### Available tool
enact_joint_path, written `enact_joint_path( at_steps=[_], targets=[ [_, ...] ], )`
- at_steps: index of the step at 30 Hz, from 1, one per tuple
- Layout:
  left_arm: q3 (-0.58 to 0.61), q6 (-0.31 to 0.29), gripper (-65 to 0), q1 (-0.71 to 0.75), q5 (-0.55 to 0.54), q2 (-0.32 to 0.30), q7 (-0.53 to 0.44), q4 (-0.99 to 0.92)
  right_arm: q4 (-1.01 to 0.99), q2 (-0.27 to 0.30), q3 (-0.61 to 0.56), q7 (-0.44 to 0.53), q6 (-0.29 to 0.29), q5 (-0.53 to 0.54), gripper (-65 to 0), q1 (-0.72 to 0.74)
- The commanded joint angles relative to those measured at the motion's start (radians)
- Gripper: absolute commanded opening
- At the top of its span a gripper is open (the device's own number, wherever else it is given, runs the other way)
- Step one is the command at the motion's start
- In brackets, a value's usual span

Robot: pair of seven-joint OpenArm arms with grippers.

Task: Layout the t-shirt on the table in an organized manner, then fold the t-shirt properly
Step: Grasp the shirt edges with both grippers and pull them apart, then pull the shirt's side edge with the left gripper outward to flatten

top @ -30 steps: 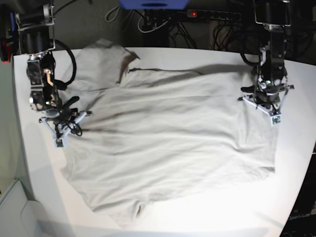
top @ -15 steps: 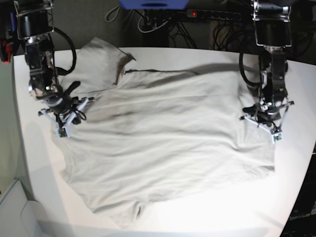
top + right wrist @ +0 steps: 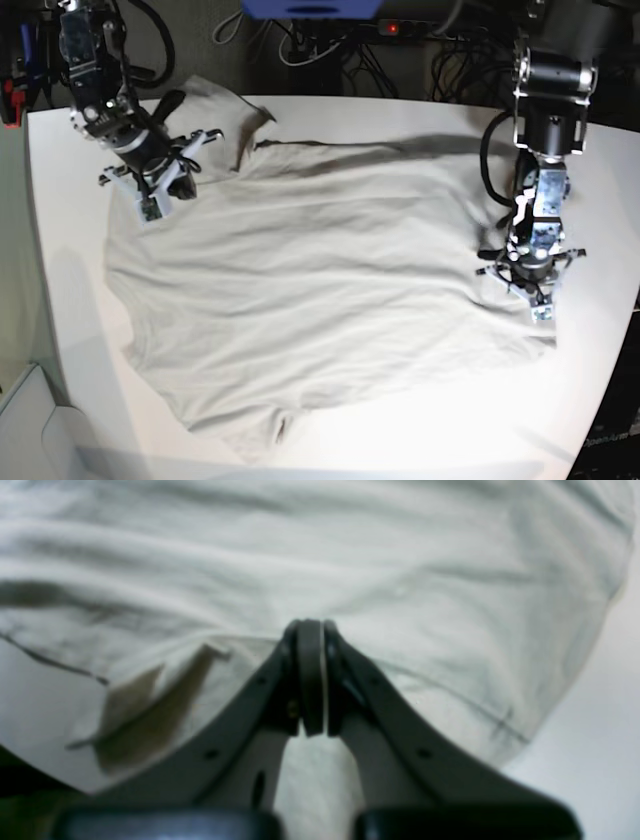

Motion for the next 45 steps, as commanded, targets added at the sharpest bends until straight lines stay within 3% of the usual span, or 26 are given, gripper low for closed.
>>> enact_joint_path(
  at_steps=[1, 9, 13, 19, 26, 32, 37, 39, 41, 45],
  targets=[
    [0.007, 0.003, -64.6, -0.025, -0.009, -0.005, -0.008, -0.041, 0.017, 0.011, 0.007, 0.026, -0.007, 0.007, -65.0, -0.006],
    [0.013, 0.003, -64.6, -0.148, -0.002, 0.009, -0.190, -0.300, 0.017, 0.028, 0.041, 0.027, -0.007, 0.007, -65.0, -0.046],
    [0.013, 0.003, -64.5, -0.182, -0.002, -0.016, -0.227, -0.334, 0.017, 0.037, 0.042, 0.027, -0.007, 0.007, -65.0, -0.048],
    [0.009, 0.003, -64.5, -0.237, -0.004, -0.050, -0.209, -0.322, 0.017, 0.039, 0.042, 0.026, -0.007, 0.007, -65.0, -0.042],
    [0.001, 0.003, -64.6, -0.150, -0.012, -0.082, 0.055, 0.000, 0.016, 0.036, 0.042, 0.032, -0.007, 0.007, -65.0, -0.040],
    [-0.171, 0.003, -64.1, 0.124, -0.012, -0.070, 0.308, 0.502, 0.016, 0.036, 0.042, 0.033, -0.007, 0.007, -65.0, -0.039],
    [-0.310, 0.001, -63.0, 0.397, -0.012, -0.037, 0.433, 0.841, 0.017, 0.034, 0.041, 0.036, -0.007, 0.007, -65.0, -0.029],
    [-0.353, 0.000, -57.7, 0.515, -0.012, -0.036, 0.445, 0.948, 0.016, 0.034, 0.041, 0.035, -0.007, 0.007, -65.0, -0.025],
    [-0.384, -0.009, -47.0, 0.622, -0.012, -0.039, 0.446, 1.025, 0.017, 0.034, 0.041, 0.036, -0.007, 0.007, -65.0, -0.023],
    [-0.475, -0.178, -21.5, 0.786, -0.002, -0.037, 0.364, 1.068, 0.017, 0.033, 0.041, 0.036, -0.007, 0.007, -65.0, -0.008]
  ],
)
